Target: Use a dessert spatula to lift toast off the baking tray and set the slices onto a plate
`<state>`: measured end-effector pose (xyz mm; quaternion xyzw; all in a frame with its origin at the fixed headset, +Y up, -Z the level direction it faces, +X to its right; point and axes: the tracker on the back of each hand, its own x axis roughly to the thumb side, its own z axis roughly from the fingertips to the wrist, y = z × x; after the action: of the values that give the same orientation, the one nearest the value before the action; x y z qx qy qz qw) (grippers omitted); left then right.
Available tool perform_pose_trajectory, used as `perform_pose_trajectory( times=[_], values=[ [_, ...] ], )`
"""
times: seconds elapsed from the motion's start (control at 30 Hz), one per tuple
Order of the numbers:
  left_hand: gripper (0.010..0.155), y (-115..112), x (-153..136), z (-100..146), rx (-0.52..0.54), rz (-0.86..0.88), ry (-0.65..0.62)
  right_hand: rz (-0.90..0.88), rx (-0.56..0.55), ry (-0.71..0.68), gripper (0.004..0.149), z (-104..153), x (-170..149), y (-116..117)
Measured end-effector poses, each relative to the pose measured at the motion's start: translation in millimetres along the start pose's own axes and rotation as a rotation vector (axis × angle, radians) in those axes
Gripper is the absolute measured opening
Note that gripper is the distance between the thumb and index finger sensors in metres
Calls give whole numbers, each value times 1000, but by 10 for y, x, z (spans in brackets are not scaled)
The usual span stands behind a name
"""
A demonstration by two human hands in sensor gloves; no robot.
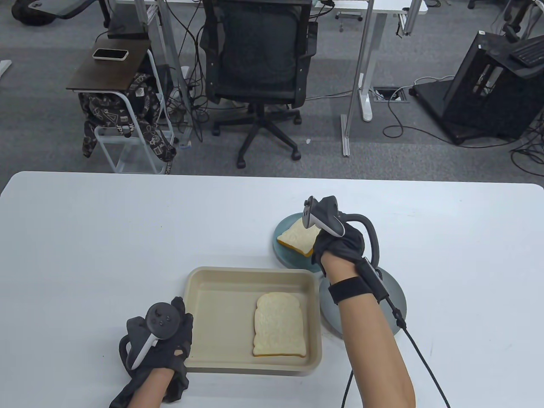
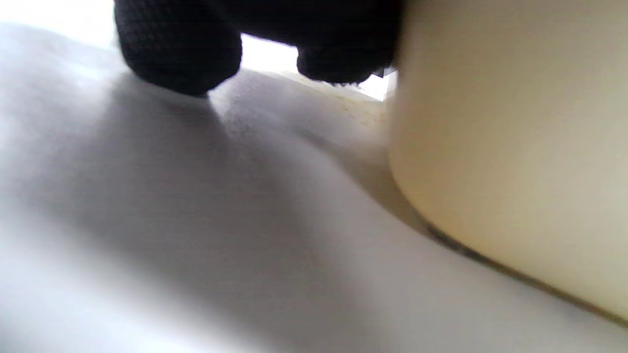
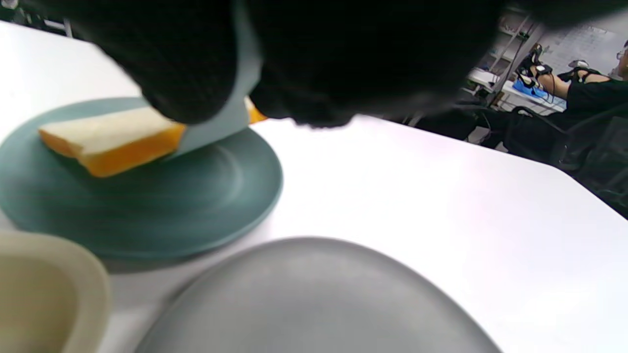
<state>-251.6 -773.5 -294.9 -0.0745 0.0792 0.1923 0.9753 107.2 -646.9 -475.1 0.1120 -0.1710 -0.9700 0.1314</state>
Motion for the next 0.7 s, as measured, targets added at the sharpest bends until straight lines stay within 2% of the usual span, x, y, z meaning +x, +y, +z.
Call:
perform_pose_trajectory(
  times=[0.33,0.47,0.7],
  values=[
    [61,2,-2,-1,-4,2,1,32,40,31,56,126,-256,31],
    [61,2,-6,-1,-4,5,-1,44,19,22,56,208,-409,83],
    [61,2,-17,-3,-8,17,-1,26,-27,-38,56,643,-685,7]
  ],
)
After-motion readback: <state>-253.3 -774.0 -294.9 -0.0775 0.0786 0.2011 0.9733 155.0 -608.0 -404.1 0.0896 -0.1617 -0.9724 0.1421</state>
